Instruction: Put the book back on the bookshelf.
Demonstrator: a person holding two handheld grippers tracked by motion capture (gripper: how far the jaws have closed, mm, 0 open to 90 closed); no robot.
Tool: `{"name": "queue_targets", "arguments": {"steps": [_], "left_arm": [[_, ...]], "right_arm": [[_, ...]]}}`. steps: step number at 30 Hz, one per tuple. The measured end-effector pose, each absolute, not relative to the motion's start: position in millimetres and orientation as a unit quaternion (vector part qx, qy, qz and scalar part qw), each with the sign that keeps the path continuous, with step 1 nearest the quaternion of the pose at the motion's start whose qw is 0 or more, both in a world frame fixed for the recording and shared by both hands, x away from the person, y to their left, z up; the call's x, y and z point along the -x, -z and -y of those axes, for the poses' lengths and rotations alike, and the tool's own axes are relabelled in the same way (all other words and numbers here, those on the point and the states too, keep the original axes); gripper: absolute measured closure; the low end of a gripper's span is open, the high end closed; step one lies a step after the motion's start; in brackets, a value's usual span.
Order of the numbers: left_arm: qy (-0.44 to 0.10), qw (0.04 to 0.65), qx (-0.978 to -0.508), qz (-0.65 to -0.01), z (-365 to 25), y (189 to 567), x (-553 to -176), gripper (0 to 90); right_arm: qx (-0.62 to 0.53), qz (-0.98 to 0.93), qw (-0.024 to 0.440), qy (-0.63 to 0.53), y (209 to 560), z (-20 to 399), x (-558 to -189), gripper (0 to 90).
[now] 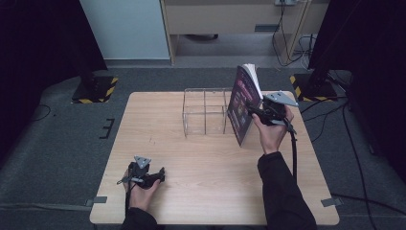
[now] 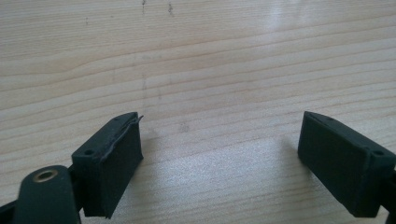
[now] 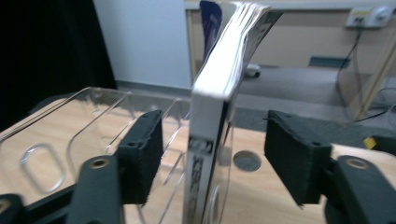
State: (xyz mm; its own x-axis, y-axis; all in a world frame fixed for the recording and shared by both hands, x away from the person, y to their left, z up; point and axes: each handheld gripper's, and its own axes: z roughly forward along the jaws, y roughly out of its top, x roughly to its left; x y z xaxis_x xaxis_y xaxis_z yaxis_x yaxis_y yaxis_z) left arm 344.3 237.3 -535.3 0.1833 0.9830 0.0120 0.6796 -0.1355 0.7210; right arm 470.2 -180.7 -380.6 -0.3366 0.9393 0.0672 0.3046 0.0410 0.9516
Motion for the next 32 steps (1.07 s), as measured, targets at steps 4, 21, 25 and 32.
{"name": "queue_targets", "arguments": {"steps": [4, 21, 25, 32], "left_arm": [[-0.255, 0.298, -0.709, -0.586, -237, 535, -344, 12.8], [-0.254, 0.297, -0.709, -0.586, -237, 535, -345, 12.4], [-0.254, 0.297, -0.710, -0.586, -237, 535, -345, 12.2], [-0.254, 0.298, -0.709, -0.586, -237, 535, -345, 11.8]], "right_arm": [[-0.478, -0.660, 0.286, -0.505, 379, 186, -460, 28.0], [-0.471, -0.706, 0.219, -0.481, 427, 224, -402, 21.0], [-0.476, -0.717, 0.216, -0.462, 446, 233, -396, 20.7], [-0.489, -0.740, 0.208, -0.413, 476, 250, -387, 19.8]]}}
